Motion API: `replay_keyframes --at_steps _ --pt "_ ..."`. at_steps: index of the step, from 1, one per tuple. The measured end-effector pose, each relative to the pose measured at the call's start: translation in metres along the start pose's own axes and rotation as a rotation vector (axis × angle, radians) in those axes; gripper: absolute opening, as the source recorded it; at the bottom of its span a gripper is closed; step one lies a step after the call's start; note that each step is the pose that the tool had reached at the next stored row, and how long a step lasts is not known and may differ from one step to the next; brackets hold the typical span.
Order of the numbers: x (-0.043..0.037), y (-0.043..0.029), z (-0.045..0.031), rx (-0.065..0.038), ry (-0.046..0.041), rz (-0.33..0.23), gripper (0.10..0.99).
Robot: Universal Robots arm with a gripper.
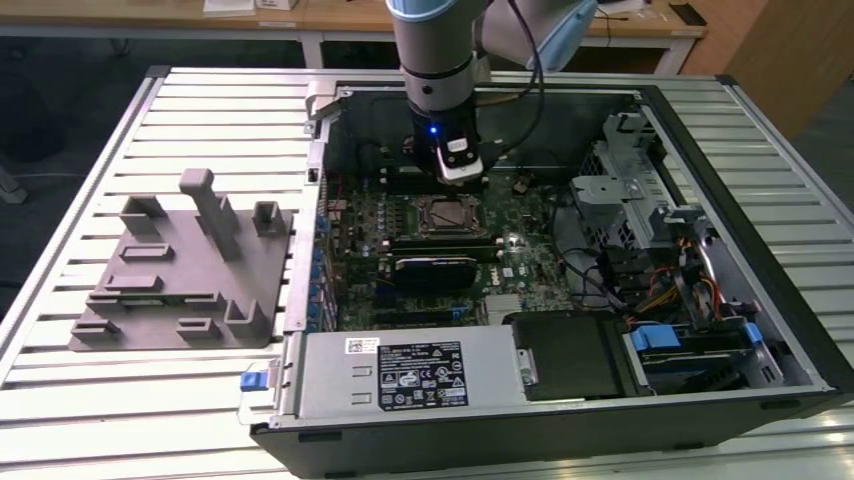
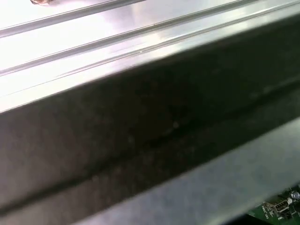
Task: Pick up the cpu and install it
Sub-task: 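Install the first cpu locking lever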
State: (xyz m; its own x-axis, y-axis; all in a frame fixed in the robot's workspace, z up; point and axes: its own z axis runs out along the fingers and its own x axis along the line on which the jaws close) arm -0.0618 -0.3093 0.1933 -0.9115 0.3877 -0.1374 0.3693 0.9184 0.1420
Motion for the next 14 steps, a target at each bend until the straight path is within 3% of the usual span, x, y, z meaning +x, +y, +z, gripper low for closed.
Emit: replay_keyframes --at_steps 11,14 --pt "-0.0027 0.0028 -0.0192 0.0 0.0 0.0 0.106" --pt "-0.0029 0.003 -0.0205 0.0 -0.0001 0.0 0.106"
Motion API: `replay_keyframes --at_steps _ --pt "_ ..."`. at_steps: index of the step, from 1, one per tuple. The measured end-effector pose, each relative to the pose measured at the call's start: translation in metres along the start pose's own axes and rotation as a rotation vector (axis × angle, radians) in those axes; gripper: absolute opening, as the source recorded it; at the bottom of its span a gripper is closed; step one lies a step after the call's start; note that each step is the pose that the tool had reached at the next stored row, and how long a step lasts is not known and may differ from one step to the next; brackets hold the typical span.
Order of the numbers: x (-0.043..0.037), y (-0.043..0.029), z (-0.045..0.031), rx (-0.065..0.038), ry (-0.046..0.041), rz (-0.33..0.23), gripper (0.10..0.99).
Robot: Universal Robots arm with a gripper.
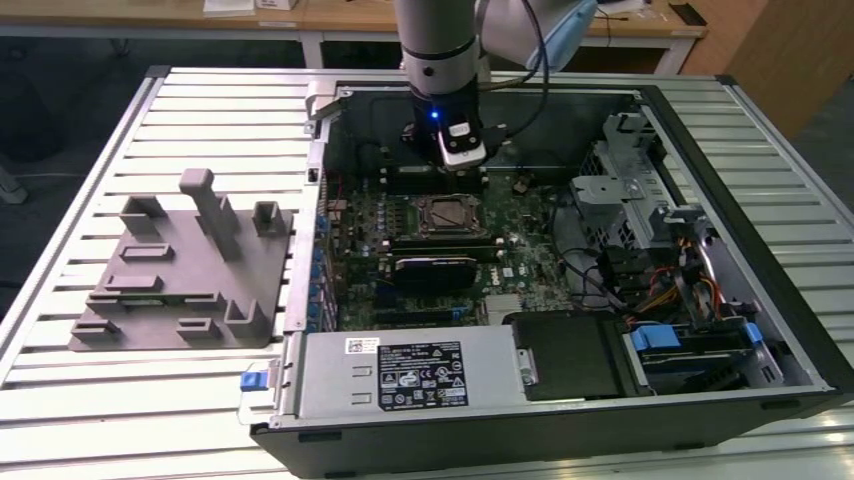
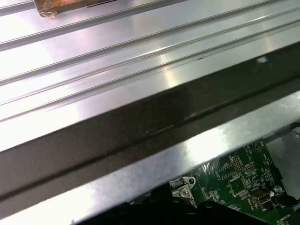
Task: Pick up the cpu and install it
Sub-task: 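Install the first cpu locking lever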
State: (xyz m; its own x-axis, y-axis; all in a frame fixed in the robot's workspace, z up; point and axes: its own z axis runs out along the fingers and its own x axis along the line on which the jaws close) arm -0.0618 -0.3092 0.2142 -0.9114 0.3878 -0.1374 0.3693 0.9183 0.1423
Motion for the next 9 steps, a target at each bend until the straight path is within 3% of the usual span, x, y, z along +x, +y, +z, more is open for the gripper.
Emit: replay_keyframes --at_steps 5,9 --pt "-0.0002 0.0 0.0001 0.003 0.001 0.0 0.106" --pt "-0.001 0.0003 0.0007 0.032 0.0051 -0.004 0.106"
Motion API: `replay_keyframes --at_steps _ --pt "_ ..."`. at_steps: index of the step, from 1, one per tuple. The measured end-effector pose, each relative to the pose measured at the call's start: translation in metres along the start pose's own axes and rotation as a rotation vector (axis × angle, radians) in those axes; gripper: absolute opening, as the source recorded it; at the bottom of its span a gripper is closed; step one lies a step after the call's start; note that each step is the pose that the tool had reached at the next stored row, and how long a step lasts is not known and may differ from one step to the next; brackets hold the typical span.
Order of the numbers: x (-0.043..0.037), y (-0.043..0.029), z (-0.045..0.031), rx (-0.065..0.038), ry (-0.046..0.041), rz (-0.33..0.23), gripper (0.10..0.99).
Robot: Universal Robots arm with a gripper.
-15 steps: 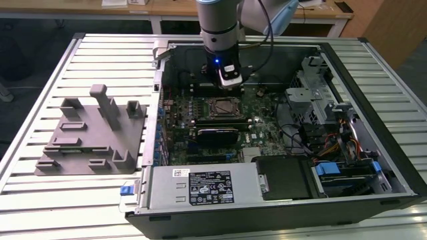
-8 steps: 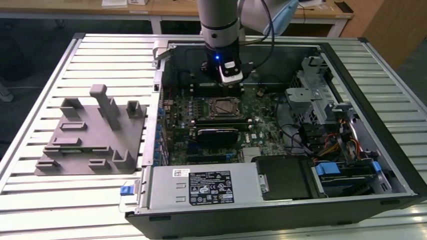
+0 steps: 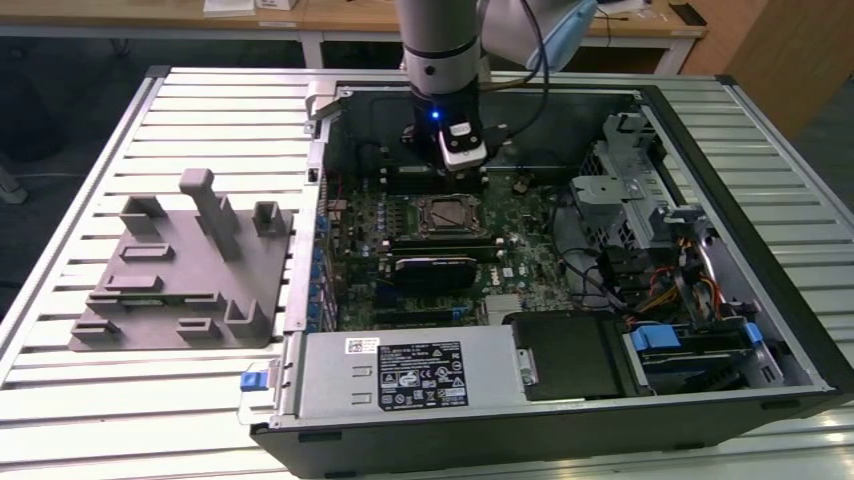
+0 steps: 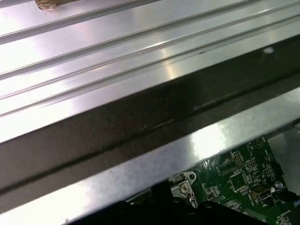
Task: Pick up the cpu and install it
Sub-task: 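Install the first cpu locking lever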
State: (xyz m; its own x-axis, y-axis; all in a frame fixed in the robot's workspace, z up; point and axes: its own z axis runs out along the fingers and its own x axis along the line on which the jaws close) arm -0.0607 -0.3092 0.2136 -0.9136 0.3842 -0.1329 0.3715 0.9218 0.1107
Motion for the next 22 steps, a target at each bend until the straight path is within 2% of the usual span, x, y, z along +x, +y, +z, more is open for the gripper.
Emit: replay_keyframes --at_steps 3,6,8,13,16,19,22 --pt "-0.0011 0.0003 0.0003 0.027 0.0028 -0.004 0.106" --pt "-0.003 0.0001 0.0007 0.054 0.0102 -0.006 0.106" --pt "-0.0042 -0.001 0.0006 0.065 0.0136 -0.008 0.106" --pt "-0.0079 -0.0087 0.0004 0.075 0.0181 -0.008 0.106" --pt "-0.0104 -0.0135 0.0004 0.08 0.0237 -0.009 0.106" --pt "-0.0129 -0.0167 0.0009 0.086 0.0369 -0.008 0.106" --pt "-0.0155 -0.0184 0.0019 0.095 0.0589 -0.008 0.106"
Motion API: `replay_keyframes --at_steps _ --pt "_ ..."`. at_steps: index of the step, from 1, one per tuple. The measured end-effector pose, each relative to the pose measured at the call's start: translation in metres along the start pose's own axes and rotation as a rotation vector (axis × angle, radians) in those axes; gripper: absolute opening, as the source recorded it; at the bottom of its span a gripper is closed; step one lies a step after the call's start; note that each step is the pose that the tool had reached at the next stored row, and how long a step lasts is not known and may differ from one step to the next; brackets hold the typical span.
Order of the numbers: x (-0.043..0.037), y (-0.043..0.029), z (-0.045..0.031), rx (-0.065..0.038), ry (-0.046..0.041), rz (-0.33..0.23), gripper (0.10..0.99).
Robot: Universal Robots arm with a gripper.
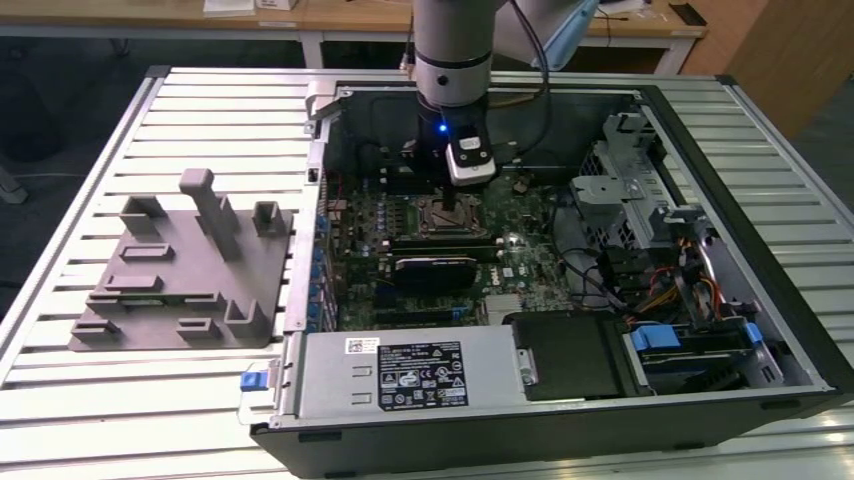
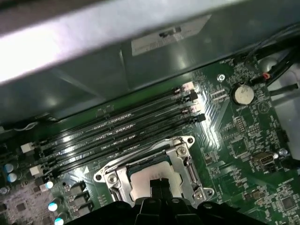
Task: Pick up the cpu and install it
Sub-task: 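Install the first cpu locking lever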
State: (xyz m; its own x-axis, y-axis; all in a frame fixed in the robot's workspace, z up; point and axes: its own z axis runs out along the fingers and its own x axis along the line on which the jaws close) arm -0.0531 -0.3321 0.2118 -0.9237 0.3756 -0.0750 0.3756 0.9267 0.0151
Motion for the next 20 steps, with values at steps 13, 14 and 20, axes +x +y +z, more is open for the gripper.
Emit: replay_keyframes --at_steps 13,14,20 --pt "-0.0007 -0.0001 -0.0066 0.004 0.0029 0.0 0.106" --pt "-0.0008 -0.0001 -0.0084 0.005 0.0027 0.0 0.106" --pt "-0.0016 0.0 -0.0183 0.009 0.001 -0.001 0.106"
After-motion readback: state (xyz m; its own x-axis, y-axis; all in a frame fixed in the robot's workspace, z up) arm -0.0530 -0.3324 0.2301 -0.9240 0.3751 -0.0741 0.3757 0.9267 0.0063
